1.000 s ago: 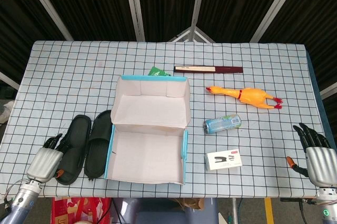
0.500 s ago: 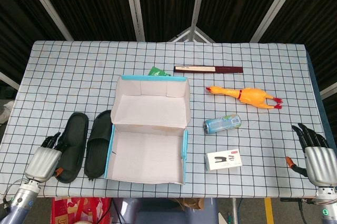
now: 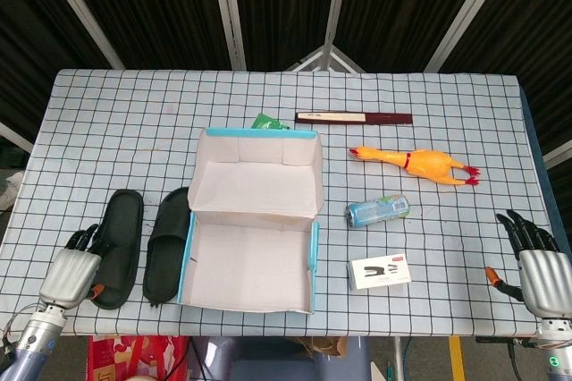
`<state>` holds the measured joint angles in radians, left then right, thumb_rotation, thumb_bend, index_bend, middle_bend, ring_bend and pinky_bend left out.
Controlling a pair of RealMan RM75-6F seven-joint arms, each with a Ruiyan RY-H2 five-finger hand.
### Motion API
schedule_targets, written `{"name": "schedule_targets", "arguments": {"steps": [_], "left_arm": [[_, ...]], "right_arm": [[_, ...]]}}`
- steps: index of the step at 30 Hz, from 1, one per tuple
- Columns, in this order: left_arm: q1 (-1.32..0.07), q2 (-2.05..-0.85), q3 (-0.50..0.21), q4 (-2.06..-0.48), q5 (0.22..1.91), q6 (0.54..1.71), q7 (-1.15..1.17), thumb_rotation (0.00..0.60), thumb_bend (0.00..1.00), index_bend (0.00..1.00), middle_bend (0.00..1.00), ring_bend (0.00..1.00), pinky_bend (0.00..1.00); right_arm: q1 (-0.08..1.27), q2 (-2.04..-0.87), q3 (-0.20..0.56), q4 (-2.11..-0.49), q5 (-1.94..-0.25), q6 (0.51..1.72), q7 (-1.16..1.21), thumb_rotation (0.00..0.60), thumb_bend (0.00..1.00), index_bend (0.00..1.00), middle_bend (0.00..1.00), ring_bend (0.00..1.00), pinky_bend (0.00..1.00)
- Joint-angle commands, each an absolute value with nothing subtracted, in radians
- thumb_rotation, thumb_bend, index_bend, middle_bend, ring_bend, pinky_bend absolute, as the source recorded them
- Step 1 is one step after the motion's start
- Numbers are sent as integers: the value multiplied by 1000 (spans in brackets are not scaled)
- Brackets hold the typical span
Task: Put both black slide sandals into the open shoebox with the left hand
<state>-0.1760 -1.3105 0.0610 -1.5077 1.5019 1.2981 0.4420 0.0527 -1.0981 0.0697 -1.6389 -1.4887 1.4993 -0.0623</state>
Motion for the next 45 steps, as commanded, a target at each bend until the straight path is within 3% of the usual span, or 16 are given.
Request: {"name": "schedule_targets", "arguments": {"steps": [1, 12, 21, 29, 37, 45], "left_arm": [[-176, -1310, 59, -1509, 1497, 1296, 446, 600, 562, 510, 459, 98, 159], [-172, -1310, 52, -1504, 1504, 1323, 459, 600, 580, 557, 508, 133, 160], [-145, -1266, 39, -1558, 1591, 1462, 472, 600, 580, 561, 493, 133, 160], [-203, -1112, -18, -1749, 1763, 1513, 823, 600, 577, 562, 485, 133, 160], [-315, -954, -93, -1956, 1952, 1365, 1209, 600, 566, 564, 498, 133, 190], [-487, -883, -175, -2039, 2082, 1077, 1394, 600, 566, 560, 503, 133, 202]], "right_arm": [[53, -1098, 69, -1639, -1489, 1499, -61, 600, 254, 138, 118, 167, 200], [52, -1098, 70, -1637, -1490, 1501, -56, 600, 254, 139, 118, 167, 200], [50, -1096, 71, -1638, -1485, 1501, -47, 600, 254, 139, 118, 168, 200], [50, -1092, 69, -1639, -1488, 1500, -33, 600, 254, 139, 118, 167, 200], [50, -1089, 71, -1633, -1485, 1496, -15, 600, 254, 138, 118, 167, 200], [50, -1089, 71, -1631, -1485, 1496, -6, 600, 254, 138, 118, 167, 201]]}}
